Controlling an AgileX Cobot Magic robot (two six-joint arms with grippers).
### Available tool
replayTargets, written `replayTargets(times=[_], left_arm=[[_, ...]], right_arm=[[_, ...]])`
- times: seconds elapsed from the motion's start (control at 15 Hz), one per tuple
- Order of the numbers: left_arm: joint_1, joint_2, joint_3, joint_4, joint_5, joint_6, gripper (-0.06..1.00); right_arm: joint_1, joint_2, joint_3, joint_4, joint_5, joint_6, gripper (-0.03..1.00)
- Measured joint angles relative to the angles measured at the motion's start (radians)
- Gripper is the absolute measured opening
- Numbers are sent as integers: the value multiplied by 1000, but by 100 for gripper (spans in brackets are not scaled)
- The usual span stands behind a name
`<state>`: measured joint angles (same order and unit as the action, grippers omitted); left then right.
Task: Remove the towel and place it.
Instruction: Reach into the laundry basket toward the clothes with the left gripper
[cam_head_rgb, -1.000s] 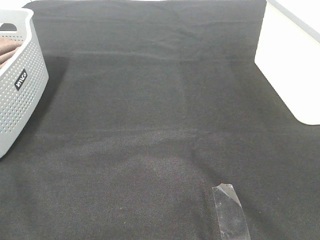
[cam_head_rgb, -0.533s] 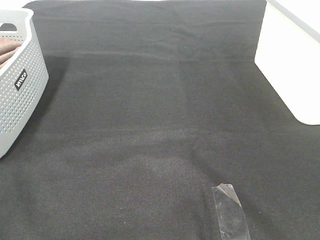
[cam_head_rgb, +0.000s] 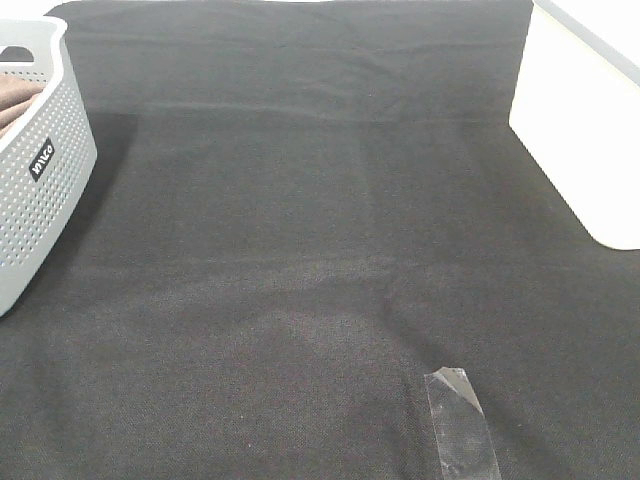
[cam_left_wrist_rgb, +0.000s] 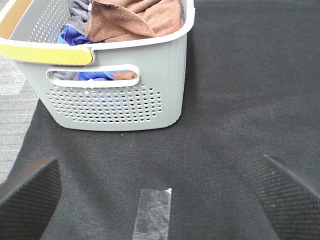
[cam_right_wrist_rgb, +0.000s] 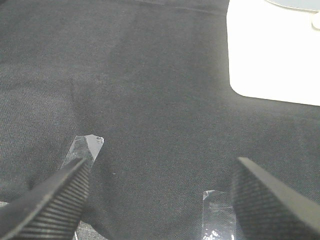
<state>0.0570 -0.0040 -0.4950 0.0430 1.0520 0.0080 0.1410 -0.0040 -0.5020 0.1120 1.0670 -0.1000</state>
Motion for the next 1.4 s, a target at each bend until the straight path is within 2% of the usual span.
replayTargets(times=[0.13,0.27,0.53,0.67,0.93,1.0,1.13,1.4], left_arm=[[0,35,-35,0,18,82,99],[0,180,-154,-8,59,213,99],[0,588,-501,0,153,523,99],[0,780,-660,14,158,616,99],[0,1108,-886,130,160,765,99],[0,1235,-951,200,160,801,99],[0,1371,-1027,283,160,826,99],[0,1606,-1113,332,154,933,99]], right_arm=[[0,0,0,0,0,0,76],[0,0,0,0,0,0,76],[0,0,0,0,0,0,76],[0,0,0,0,0,0,76],[0,0,0,0,0,0,76],[0,0,0,0,0,0,76],[0,0,0,0,0,0,76],[0,0,0,0,0,0,76]])
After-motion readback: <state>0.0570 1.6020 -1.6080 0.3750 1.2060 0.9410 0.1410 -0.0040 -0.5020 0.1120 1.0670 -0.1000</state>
